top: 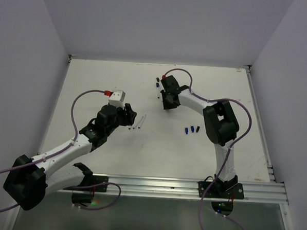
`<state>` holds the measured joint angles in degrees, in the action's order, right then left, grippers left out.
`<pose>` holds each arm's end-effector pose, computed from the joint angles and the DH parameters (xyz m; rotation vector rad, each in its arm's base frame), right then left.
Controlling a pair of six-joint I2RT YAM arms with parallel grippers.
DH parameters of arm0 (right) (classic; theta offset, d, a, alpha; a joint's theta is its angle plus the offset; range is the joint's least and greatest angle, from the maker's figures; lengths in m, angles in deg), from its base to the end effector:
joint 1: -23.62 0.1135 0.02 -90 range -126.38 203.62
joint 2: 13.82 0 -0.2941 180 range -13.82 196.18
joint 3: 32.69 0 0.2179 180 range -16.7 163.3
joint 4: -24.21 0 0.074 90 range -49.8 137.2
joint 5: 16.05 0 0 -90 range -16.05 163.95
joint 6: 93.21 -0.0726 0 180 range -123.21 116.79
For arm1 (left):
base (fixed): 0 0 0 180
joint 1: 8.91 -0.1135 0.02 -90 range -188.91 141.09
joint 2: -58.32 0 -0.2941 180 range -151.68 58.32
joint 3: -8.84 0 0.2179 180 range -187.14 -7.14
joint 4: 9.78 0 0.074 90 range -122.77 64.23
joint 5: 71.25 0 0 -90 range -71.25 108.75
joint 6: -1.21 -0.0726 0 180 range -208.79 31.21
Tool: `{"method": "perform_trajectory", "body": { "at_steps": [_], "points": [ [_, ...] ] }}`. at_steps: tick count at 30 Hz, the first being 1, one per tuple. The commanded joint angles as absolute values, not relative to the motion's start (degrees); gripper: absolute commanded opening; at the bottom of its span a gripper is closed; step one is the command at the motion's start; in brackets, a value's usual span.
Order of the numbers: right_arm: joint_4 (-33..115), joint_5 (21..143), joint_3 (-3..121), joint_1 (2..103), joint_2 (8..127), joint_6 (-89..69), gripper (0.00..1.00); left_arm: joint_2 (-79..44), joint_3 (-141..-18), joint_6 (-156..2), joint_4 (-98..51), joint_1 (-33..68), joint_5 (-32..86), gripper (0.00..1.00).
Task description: Open the pen caps
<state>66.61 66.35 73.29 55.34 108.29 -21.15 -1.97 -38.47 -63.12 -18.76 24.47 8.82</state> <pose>0.3979 0.2347 0.1776 -0.2621 2.5722 0.1500 0.1919 -0.1114 0.2656 0.0173 1.9827 -0.5088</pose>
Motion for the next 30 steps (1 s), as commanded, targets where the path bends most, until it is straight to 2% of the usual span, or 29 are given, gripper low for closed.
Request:
{"method": "perform_trajectory", "body": {
  "at_steps": [1, 5, 7, 9, 10, 14, 20, 23, 30],
  "points": [
    [64.3, 64.6, 73.3, 55.6, 102.8, -18.5, 0.25, -1.3, -39.7, -64.9, -19.4, 24.2, 9.8, 0.56],
    [65.7, 62.0, 76.6, 55.7, 102.8, -12.1, 0.28, -2.2, -40.1, -64.9, -18.7, 24.2, 10.9, 0.56],
    [67.0, 61.0, 79.8, 55.6, 104.3, -9.6, 0.35, -2.7, -40.2, -65.1, -18.6, 24.2, 11.1, 0.56],
    [69.6, 60.1, 81.9, 55.6, 105.7, -5.6, 0.39, -2.5, -40.0, -65.3, -18.6, 24.2, 11.0, 0.56],
    [70.1, 60.2, 82.6, 55.6, 106.3, -4.1, 0.44, -2.5, -39.9, -65.3, -18.6, 24.2, 10.8, 0.56],
    [70.2, 64.4, 81.8, 55.0, 105.4, 5.1, 0.55, -1.9, -39.5, -65.9, -18.8, 24.2, 11.0, 0.56],
    [73.2, 81.0, 84.0, 49.4, 105.7, 13.1, 0.63, -2.7, -39.4, -65.9, -18.6, 24.3, 12.7, 0.56],
    [74.4, 83.7, 84.5, 48.2, 106.7, 18.5, 0.67, -2.8, -39.0, -66.0, -18.0, 24.2, 13.7, 0.55],
    [82.7, 86.1, 92.5, 47.8, 113.4, 24.1, 0.66, -2.9, -38.3, -66.3, -16.0, 24.2, 14.4, 0.55]
  ]
}}
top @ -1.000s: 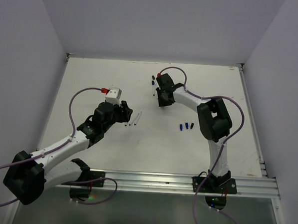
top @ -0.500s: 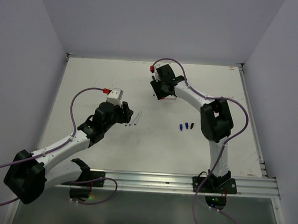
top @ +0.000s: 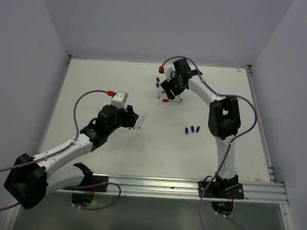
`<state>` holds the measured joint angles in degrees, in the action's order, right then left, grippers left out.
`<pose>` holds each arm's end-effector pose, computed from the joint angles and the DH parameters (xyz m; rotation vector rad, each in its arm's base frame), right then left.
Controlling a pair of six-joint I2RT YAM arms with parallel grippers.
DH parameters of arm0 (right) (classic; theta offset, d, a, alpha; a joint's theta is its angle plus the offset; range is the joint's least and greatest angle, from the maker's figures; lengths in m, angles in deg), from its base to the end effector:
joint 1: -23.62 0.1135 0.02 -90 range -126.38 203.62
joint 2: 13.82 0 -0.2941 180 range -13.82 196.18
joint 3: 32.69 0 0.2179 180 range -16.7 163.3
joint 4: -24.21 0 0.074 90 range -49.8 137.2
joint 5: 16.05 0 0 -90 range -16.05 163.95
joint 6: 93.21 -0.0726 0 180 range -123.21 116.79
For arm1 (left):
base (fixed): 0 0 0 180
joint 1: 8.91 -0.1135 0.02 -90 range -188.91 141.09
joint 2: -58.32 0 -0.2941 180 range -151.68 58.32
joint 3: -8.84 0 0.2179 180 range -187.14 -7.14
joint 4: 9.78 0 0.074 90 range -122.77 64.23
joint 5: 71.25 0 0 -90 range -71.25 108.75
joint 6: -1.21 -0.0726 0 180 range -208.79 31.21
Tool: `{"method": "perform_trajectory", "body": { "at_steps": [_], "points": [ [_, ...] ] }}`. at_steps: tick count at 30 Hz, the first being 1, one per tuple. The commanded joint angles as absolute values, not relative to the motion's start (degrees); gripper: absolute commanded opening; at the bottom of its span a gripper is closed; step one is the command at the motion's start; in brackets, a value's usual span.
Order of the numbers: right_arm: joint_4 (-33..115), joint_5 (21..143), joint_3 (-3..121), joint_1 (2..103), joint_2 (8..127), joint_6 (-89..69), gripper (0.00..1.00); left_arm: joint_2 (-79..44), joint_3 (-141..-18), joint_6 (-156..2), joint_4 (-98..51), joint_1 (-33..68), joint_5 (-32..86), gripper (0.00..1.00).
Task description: Open the pen caps
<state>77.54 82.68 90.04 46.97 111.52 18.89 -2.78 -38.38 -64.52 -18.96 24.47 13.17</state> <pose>0.4450 0.2041 0.2227 -1.0368 2.3216 0.2025 0.1909 -0.1173 0.2614 0.0952 2.0119 -0.5557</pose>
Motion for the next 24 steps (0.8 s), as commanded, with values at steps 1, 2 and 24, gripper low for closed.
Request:
{"method": "perform_trajectory", "body": {
  "at_steps": [1, 2, 24],
  "points": [
    [83.1, 86.7, 92.6, 47.8, 113.8, 24.5, 0.65, -3.0, -38.3, -66.3, -16.0, 24.2, 14.6, 0.55],
    [83.4, 86.9, 92.8, 47.8, 114.1, 24.6, 0.65, -3.2, -38.3, -66.1, -16.0, 24.2, 14.7, 0.55],
    [83.4, 84.0, 93.9, 47.8, 119.2, 25.6, 0.49, -1.9, -38.3, -66.1, -17.3, 24.2, 14.7, 0.55]
  ]
}}
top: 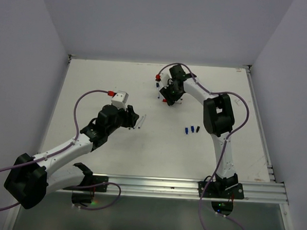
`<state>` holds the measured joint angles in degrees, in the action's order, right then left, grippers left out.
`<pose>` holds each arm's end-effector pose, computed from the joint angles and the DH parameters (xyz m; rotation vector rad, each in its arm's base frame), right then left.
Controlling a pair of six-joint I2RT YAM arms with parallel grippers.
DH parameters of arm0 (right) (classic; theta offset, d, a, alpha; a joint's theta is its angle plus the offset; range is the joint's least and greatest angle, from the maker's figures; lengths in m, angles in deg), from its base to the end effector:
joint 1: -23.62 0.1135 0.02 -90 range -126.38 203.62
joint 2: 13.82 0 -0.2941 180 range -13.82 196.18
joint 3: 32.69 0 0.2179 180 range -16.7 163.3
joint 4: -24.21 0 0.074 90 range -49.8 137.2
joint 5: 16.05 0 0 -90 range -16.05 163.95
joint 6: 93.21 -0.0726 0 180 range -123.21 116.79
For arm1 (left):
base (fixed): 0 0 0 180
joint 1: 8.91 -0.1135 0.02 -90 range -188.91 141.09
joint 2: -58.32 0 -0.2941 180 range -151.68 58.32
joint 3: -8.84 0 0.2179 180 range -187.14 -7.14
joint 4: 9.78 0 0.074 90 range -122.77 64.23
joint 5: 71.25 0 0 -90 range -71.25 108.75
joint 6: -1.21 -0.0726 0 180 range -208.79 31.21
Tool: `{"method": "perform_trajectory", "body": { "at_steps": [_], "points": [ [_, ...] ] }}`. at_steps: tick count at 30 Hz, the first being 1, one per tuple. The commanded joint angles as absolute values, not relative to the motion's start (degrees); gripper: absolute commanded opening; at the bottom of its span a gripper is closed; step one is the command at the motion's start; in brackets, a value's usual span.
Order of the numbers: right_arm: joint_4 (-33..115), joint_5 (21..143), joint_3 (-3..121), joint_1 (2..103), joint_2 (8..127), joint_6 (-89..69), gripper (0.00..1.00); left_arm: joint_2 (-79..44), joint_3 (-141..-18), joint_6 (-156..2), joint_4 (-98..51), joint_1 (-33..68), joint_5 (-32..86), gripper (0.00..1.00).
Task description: Open the pen caps
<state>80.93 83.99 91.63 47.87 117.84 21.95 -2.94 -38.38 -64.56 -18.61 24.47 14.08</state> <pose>0.4463 0.2149 0.1746 -1.1688 2.4110 0.2304 0.1910 -0.1188 0.2616 0.1063 2.0110 -0.5717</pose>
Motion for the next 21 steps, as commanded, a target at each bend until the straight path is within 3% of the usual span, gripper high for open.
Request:
{"method": "perform_trajectory", "body": {
  "at_steps": [1, 7, 10, 12, 17, 21],
  "points": [
    [83.4, 84.3, 93.9, 47.8, 119.5, 25.5, 0.47, -1.9, -38.3, -66.0, -17.3, 24.2, 14.6, 0.55],
    [82.3, 84.3, 92.7, 47.8, 119.3, 24.8, 0.33, -1.6, -38.6, -66.0, -17.8, 24.2, 14.8, 0.55],
    [81.0, 85.9, 90.5, 48.0, 117.9, 23.5, 0.19, -1.3, -38.5, -65.9, -17.9, 24.2, 14.9, 0.55],
    [79.6, 86.8, 88.1, 48.6, 116.6, 22.5, 0.01, -0.9, -38.6, -65.3, -18.4, 24.2, 15.1, 0.55],
    [71.1, 90.5, 78.4, 50.7, 107.2, 12.7, 0.0, 1.0, -38.2, -65.3, -18.1, 24.2, 17.8, 0.55],
    [57.5, 95.4, 67.4, 51.0, 96.8, -2.9, 0.0, 3.7, -33.3, -67.2, -9.0, 24.2, 30.6, 0.56]
  ]
}}
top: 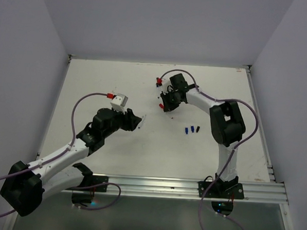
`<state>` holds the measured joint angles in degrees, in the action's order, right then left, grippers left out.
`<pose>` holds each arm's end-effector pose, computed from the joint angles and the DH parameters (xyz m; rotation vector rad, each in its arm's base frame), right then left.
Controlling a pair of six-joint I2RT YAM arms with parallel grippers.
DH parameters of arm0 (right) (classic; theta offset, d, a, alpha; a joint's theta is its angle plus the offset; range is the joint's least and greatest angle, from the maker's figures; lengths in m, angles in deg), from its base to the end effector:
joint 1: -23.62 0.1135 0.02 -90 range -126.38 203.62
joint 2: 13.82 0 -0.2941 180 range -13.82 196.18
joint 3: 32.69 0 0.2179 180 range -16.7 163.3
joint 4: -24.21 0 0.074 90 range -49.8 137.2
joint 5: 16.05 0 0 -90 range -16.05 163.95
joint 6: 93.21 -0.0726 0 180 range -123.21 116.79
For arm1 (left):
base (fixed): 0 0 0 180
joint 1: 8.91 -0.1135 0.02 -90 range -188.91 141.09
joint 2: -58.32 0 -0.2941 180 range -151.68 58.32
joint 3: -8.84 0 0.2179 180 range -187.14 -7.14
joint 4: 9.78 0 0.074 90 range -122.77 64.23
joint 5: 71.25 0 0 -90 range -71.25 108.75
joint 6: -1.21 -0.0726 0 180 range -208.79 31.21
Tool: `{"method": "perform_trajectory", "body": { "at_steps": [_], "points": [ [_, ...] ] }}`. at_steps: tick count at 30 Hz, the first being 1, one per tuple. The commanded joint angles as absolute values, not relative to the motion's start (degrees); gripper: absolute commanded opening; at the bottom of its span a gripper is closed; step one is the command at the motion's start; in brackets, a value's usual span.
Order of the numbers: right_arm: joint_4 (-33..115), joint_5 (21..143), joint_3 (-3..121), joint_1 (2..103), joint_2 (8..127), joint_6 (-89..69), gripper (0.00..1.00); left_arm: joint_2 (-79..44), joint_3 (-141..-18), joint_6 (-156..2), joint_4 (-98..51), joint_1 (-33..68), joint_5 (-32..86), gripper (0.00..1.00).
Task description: Open the pen caps
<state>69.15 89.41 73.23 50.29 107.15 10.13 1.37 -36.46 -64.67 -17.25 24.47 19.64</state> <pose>0.3968 0.2210 0.1844 -0.9858 2.4292 0.4347 0.1760 -0.1173 0.2680 0.1695 1.9584 -0.6863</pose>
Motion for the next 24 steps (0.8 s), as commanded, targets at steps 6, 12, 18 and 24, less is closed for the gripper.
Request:
{"method": "perform_trajectory", "body": {
  "at_steps": [6, 12, 18, 24],
  "points": [
    [32.2, 105.4, 50.1, 51.6, 82.4, -30.0, 0.0, 3.4, -29.9, -63.7, 3.5, 24.3, 42.9, 0.57],
    [9.6, 111.7, 38.3, 52.3, 75.0, -49.4, 0.0, -0.6, -30.4, -58.5, 12.4, 24.2, 49.3, 0.58],
    [-6.0, 112.2, 31.3, 53.9, 73.4, -59.5, 0.0, -2.1, -31.3, -56.1, 14.9, 24.2, 48.6, 0.58],
    [-13.6, 112.5, 28.5, 54.5, 73.2, -64.7, 0.0, -3.5, -32.2, -55.0, 14.6, 24.2, 47.7, 0.58]
  ]
}}
